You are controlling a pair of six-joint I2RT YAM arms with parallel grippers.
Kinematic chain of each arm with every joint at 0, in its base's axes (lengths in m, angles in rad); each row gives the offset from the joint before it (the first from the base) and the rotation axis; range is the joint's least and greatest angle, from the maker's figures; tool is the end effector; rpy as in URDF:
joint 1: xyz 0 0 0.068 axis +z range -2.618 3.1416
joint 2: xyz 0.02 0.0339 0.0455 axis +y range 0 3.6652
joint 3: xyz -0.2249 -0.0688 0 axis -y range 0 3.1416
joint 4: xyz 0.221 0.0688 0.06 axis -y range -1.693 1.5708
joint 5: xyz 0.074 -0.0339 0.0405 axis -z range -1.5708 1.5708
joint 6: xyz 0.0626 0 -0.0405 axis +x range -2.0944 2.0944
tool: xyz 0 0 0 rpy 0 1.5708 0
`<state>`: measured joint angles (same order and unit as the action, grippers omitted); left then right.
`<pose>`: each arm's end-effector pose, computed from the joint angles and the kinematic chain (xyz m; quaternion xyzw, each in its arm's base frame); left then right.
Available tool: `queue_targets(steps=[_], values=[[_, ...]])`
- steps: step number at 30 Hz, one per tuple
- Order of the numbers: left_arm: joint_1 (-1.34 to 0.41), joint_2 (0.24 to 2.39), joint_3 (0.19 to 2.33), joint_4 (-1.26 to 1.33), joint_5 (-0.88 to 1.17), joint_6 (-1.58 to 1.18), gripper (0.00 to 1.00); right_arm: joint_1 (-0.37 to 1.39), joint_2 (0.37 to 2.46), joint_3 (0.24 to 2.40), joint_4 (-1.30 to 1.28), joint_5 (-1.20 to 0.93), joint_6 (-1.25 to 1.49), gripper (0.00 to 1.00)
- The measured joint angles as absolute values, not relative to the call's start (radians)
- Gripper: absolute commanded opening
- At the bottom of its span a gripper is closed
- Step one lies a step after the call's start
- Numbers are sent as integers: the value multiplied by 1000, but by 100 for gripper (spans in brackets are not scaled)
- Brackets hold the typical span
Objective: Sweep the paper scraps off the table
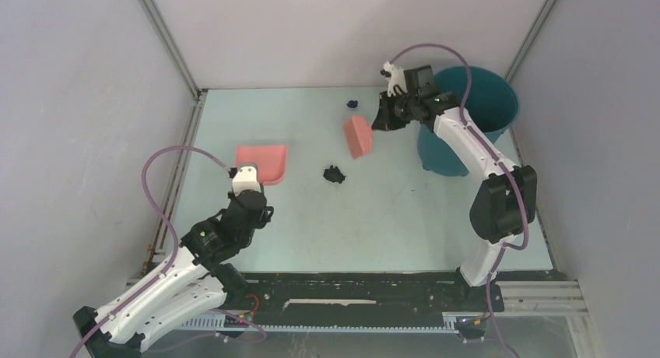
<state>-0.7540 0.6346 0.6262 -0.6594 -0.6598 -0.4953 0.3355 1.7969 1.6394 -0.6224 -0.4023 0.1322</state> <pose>0.1409 -0.0797 0.2285 -0.0304 0.8624 -0.0050 0.5053 0.3618 0.1521 0.2647 -0.1683 0.8917 0.2668 0.3245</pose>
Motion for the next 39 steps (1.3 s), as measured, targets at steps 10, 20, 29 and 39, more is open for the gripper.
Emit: queue_targets(steps=[10,20,29,39], values=[[-752,696,621,-645,-558,-469,0,374,1894,1884,-420,-192,-606,0],[-752,764,621,-636,-470,-443,0,453,2354,2082,-196,7,-1096,0],[-752,773,621,-630,-456,-441,0,448,2450,2111,-217,-17,-1236,0],[-752,777,621,-628,-438,-434,0,504,2058,1669,-407,-138,-1286,0]])
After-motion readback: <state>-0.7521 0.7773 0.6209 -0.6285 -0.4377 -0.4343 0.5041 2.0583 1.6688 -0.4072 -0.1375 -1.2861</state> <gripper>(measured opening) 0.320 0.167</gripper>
